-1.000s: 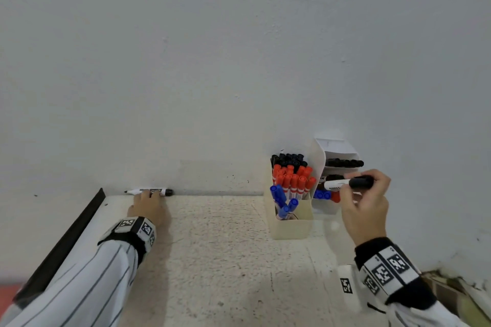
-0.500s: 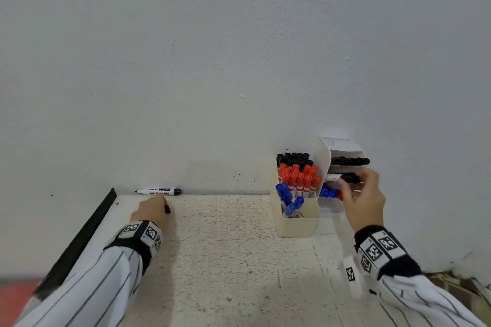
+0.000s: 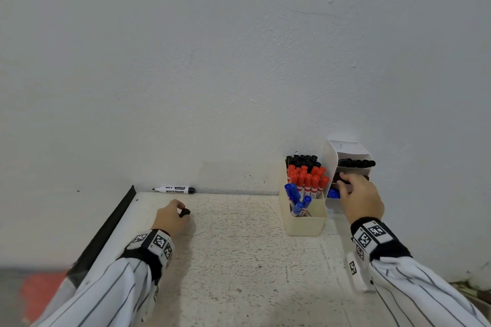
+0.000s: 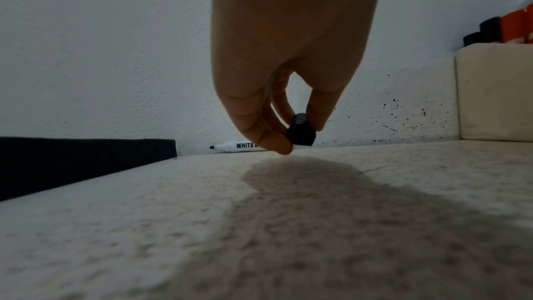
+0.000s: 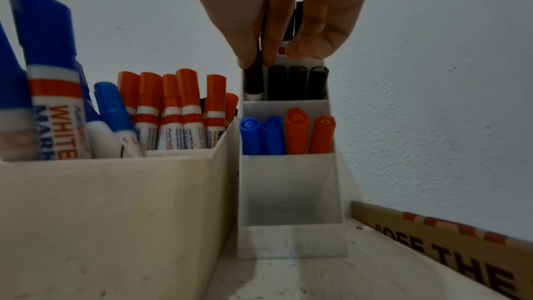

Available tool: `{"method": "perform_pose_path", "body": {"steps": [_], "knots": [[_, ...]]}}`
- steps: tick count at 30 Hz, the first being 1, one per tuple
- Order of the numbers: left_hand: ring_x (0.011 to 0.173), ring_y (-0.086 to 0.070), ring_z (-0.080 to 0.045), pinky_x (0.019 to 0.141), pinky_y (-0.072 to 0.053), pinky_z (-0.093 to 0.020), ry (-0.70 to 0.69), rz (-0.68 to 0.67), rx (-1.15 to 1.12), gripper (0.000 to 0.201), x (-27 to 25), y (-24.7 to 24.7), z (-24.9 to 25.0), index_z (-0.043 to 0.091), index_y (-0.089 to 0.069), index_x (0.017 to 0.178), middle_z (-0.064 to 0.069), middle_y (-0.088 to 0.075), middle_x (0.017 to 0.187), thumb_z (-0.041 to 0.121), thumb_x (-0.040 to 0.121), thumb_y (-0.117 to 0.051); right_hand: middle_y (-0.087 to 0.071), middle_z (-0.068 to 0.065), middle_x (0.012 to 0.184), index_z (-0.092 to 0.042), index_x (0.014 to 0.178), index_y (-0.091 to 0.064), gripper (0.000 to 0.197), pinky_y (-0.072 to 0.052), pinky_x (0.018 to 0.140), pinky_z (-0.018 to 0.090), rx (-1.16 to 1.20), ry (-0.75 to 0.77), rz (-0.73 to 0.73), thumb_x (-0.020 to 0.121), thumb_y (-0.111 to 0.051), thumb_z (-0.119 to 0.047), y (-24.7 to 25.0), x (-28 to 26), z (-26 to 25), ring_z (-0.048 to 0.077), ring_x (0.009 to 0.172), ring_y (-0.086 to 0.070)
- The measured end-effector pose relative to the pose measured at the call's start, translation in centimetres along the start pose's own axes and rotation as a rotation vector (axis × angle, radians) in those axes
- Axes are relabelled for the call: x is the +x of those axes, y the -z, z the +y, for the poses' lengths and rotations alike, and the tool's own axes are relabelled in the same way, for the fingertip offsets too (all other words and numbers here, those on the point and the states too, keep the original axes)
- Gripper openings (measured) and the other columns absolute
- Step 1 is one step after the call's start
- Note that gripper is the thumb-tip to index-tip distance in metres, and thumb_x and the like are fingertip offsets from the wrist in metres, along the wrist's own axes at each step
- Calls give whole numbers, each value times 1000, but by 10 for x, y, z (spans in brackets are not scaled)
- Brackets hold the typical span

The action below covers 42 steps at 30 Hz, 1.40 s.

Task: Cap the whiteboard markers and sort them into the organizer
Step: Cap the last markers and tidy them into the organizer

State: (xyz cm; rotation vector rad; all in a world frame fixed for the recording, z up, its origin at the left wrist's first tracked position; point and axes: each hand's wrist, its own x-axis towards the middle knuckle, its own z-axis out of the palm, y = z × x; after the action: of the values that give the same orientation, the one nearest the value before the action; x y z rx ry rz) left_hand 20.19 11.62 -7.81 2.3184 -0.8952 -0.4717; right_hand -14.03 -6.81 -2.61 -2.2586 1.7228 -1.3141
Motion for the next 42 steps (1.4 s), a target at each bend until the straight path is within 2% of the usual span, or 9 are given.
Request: {"method": "perform_pose_path", "body": {"steps": [12,17,20,23,26,31,34,39,42], "knots": [[102,-57,-33,89,-42,-33,40,132,-159,30,-23,7,-18,5,-54,117,-20,-66,102,13,89,-58,-60,11,115,-5,109,-65,27,-40,65,28,18,47,-33,85,-53,-4,5,-11,-7,31,94,-55],[103,-56,-34,89,-42,-36,74,193,-219,28,-29,11,-27,4,-54,115,-20,-65,103,12,89,-58,-55,13,88,1,82,-60,11,-41,62,29,271,87,120,82,-49,4,20,-23,-29,25,73,-53],[104,-56,-35,90,-41,-37,101,204,-259,30,-29,13,-30,4,-52,118,-21,-64,106,11,89,-56,-47,2,73,-3,68,-54,19,-38,66,9,472,359,137,78,-38,-6,25,-35,-64,7,68,-42],[105,-55,-36,90,-41,-37,109,206,-287,32,-29,13,-30,3,-50,120,-22,-63,108,9,89,-55,-45,-6,70,-4,66,-54,20,-37,66,6,610,510,-22,75,-36,-6,17,-44,-103,-3,67,-39],[106,-55,-35,90,-41,-35,116,196,-306,33,-30,11,-29,3,-50,121,-23,-62,110,10,90,-54,-47,-12,72,-8,71,-57,16,-40,63,9,645,513,-322,78,-42,-4,0,-53,-137,-3,66,-46],[108,-55,-33,89,-40,-31,154,162,-336,31,-32,8,-29,4,-50,120,-21,-61,113,10,91,-54,-58,1,86,-17,77,-60,24,-38,69,16,557,394,-741,81,-49,4,-48,-64,-178,5,69,-47],[105,-56,-31,83,-39,-26,175,166,-359,19,-31,7,-30,10,-50,108,-20,-61,111,10,90,-54,-60,4,106,-13,98,-65,23,-36,78,18,392,366,-934,87,-48,-3,-83,-69,-194,8,80,-49],[98,-57,-27,77,-38,-21,183,168,-377,25,-30,6,-32,7,-51,114,-17,-61,111,10,90,-53,-46,7,138,-11,135,-43,44,-32,102,25,173,385,-1119,92,-45,-8,-131,-68,-220,22,124,-45],[87,-52,-19,73,-37,-19,183,185,-387,23,-31,6,-30,9,-50,114,-14,-60,111,10,91,-51,-40,12,141,-17,141,-34,54,-34,102,31,154,379,-1147,89,-44,-6,-159,-67,-234,28,124,-44]]}}
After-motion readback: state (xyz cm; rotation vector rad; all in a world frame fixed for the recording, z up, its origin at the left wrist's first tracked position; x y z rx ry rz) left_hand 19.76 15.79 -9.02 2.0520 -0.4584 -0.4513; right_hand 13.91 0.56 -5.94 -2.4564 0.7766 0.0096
